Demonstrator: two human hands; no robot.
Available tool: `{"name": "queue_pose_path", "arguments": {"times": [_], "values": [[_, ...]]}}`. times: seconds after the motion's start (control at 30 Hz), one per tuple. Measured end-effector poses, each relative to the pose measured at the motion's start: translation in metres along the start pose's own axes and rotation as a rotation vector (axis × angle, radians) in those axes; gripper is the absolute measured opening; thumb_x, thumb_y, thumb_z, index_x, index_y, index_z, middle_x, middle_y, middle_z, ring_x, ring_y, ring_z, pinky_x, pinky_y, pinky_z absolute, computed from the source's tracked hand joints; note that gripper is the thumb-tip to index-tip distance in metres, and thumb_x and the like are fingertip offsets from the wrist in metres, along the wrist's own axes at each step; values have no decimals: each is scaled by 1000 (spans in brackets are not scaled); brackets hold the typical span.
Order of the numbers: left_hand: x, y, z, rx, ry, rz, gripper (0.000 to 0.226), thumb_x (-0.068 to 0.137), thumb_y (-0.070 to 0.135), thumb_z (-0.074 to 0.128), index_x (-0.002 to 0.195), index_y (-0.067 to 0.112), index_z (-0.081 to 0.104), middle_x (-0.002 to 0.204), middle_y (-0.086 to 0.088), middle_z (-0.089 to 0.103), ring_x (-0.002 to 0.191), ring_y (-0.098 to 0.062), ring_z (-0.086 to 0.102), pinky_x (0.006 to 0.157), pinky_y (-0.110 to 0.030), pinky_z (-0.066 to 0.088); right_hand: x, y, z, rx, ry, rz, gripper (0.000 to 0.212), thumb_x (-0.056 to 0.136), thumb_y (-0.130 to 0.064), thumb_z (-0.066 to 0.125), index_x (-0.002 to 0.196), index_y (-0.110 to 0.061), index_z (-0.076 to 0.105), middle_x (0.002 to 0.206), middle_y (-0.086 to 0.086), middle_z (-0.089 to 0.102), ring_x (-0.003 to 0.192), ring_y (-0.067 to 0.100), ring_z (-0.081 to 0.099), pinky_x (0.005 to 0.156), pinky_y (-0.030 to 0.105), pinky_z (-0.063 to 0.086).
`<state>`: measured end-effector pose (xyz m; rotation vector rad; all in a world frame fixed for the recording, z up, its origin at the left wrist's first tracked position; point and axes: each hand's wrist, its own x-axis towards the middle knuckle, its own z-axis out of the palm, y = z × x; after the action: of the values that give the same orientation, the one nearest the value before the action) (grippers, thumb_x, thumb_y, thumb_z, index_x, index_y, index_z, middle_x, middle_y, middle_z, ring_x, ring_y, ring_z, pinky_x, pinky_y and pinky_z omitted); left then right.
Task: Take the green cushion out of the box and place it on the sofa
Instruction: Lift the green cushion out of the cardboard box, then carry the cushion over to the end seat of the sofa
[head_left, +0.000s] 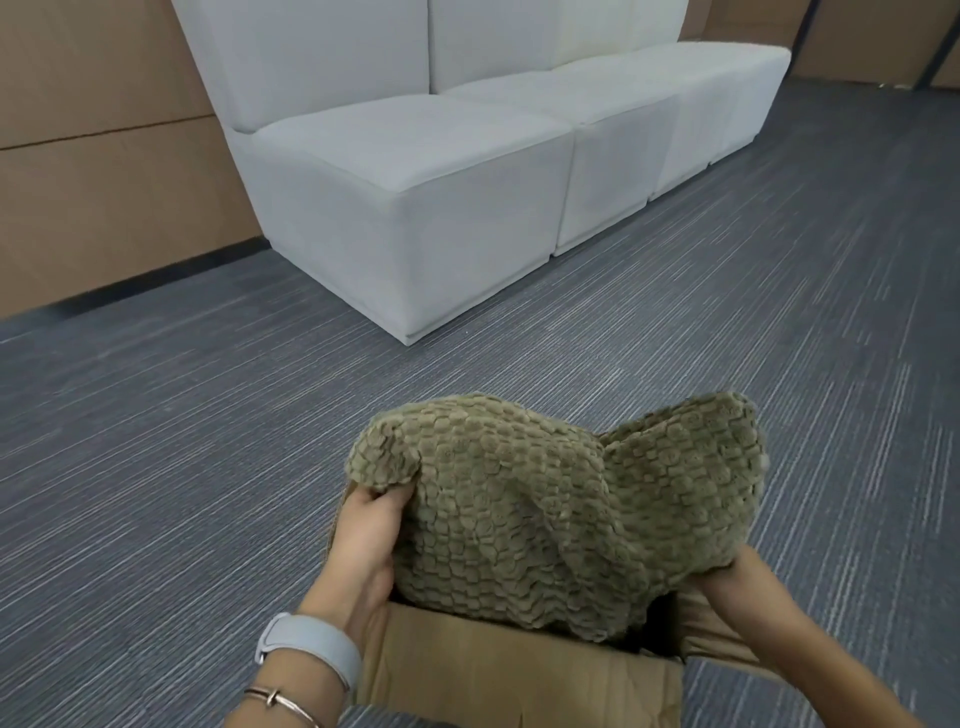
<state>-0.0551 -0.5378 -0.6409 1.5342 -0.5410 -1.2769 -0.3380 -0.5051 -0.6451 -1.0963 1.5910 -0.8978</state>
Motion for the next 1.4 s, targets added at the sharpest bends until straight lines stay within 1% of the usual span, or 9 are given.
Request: {"name": "queue_pose_path", "arguments": {"times": [0.1,0.27,0.33,0.53,0.77,0.93,1.1,1.23,1.4], "values": [[-5,26,2,-41,-1,89,25,90,10,55,115,11,57,107,-8,66,91,-16,61,73,-29,47,1,-17,-3,138,3,56,30,80,4,62,99,-19,59,93,-7,61,85,8,53,80,29,41],[-32,90,3,-32,-6,204,14,93,18,52,102,28,58,110,1,64,102,-15,60,88,-34,45,-14,-84,-16,269,56,-15,26,82,-7,62,103,-21,60,99,-9,65,91,6,59,69,21,44],[-48,126,5,-15,-32,240,18,93,26,51,110,33,53,115,5,61,104,-13,58,89,-34,44,-26,-121,-25,302,61,-60,26,83,-9,62,103,-24,59,97,-12,66,87,2,61,68,19,44],[-120,280,10,14,-61,269,39,93,36,49,131,31,48,125,2,60,112,-19,58,87,-35,47,-83,-280,-69,346,50,-184,26,81,-12,62,101,-29,59,82,-22,73,76,-7,67,68,17,46],[-229,479,16,-18,-134,248,33,91,40,51,123,36,55,123,0,64,109,-22,62,96,-47,47,-172,-478,-123,445,102,-184,45,67,-40,70,110,-38,60,111,-7,71,102,17,66,89,40,50],[-293,591,20,-52,-180,216,30,89,40,55,118,32,55,116,-1,66,104,-22,63,92,-42,49,-223,-583,-156,491,175,-188,25,82,-31,63,107,-34,61,104,-4,72,94,18,68,72,32,52],[-340,647,20,-126,-263,188,28,90,39,53,117,32,54,112,-3,66,102,-23,63,81,-39,51,-261,-638,-169,492,216,-225,29,80,-35,66,109,-36,64,109,-3,73,98,19,68,89,43,52],[-361,658,20,-131,-313,194,25,93,38,49,118,34,49,102,1,65,92,-19,63,66,-35,50,-284,-651,-174,496,273,-228,18,82,-32,65,100,-36,65,106,-3,72,97,19,67,87,40,52],[-376,658,20,-85,-393,154,41,93,43,46,133,34,40,98,1,62,89,-19,61,67,-36,50,-302,-649,-172,543,340,-209,21,85,-28,62,106,-29,62,106,-1,68,95,19,65,75,32,51]]}}
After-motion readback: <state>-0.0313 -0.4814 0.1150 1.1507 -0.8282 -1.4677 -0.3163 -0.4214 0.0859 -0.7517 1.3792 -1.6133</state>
